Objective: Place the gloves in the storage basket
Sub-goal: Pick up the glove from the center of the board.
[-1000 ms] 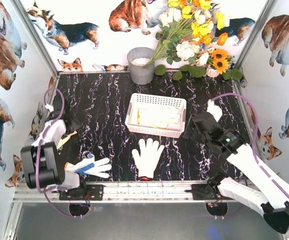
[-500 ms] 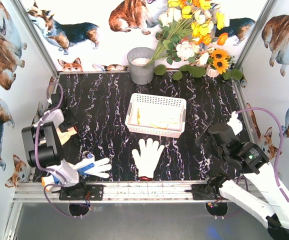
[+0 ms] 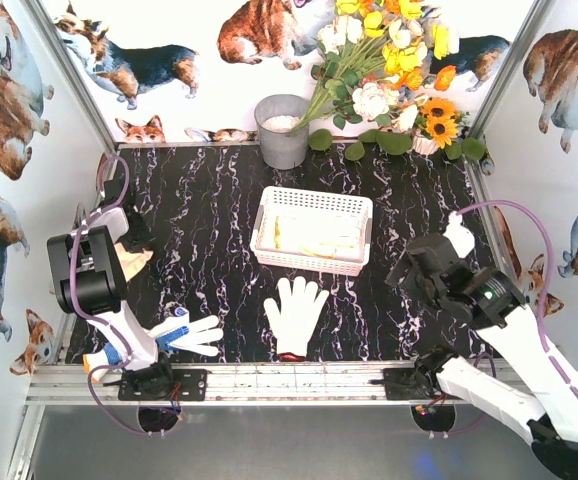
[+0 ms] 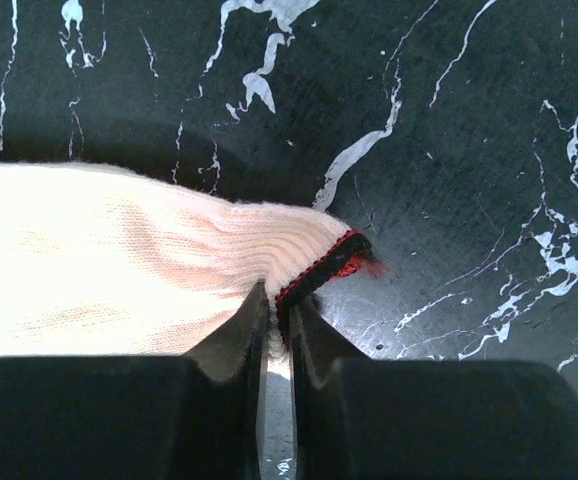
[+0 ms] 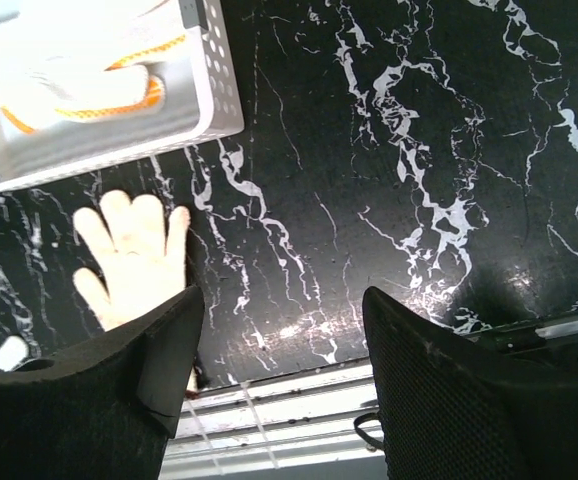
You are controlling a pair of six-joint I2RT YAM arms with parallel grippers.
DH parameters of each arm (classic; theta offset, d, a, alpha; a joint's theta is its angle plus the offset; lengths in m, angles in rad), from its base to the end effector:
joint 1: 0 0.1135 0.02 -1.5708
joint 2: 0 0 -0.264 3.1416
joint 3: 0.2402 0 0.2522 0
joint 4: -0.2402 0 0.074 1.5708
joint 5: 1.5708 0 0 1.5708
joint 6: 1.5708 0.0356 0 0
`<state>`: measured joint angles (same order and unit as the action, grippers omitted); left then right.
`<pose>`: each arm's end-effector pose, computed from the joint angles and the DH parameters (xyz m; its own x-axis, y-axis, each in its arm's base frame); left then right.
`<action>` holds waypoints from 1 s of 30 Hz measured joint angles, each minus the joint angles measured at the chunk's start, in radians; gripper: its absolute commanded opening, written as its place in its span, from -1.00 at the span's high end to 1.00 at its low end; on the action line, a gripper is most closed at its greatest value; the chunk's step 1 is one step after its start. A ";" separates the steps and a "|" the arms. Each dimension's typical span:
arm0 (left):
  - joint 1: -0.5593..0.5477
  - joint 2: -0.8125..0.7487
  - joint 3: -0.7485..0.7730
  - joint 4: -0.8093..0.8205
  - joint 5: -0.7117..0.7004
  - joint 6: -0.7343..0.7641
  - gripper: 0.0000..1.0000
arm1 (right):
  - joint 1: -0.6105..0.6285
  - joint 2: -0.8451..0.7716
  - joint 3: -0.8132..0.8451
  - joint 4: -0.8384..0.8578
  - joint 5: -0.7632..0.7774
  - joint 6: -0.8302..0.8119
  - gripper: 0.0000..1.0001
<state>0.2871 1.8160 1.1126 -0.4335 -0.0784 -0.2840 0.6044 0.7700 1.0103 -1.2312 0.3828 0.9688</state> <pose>0.3404 0.1034 0.1576 -0.7474 -0.5119 -0.4235 -0.5451 0.8369 -0.0496 0.1003 0.0531 0.3243 -0.6855 0.4558 -0.5678 0.3642 0.8899 0.2747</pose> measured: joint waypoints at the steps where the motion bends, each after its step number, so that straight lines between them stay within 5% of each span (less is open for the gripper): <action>1: 0.000 0.000 0.000 -0.002 -0.002 0.000 1.00 | 0.000 0.017 0.002 0.000 0.000 -0.011 -0.30; 9: -0.002 -0.060 -0.033 -0.074 0.000 -0.037 1.00 | 0.000 0.157 0.043 0.001 -0.018 -0.093 -0.29; 22: -0.008 -0.547 -0.183 -0.201 0.139 -0.113 1.00 | 0.000 0.077 0.007 0.080 -0.084 -0.187 -0.29; 30: -0.009 -0.712 -0.309 -0.164 0.332 -0.126 1.00 | 0.000 0.084 -0.047 0.281 -0.225 -0.235 -0.29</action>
<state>0.2779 1.1038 0.8036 -0.5976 0.2539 -0.4103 0.6044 0.8536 0.9630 -0.9501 0.1574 0.7334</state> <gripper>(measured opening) 0.021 0.645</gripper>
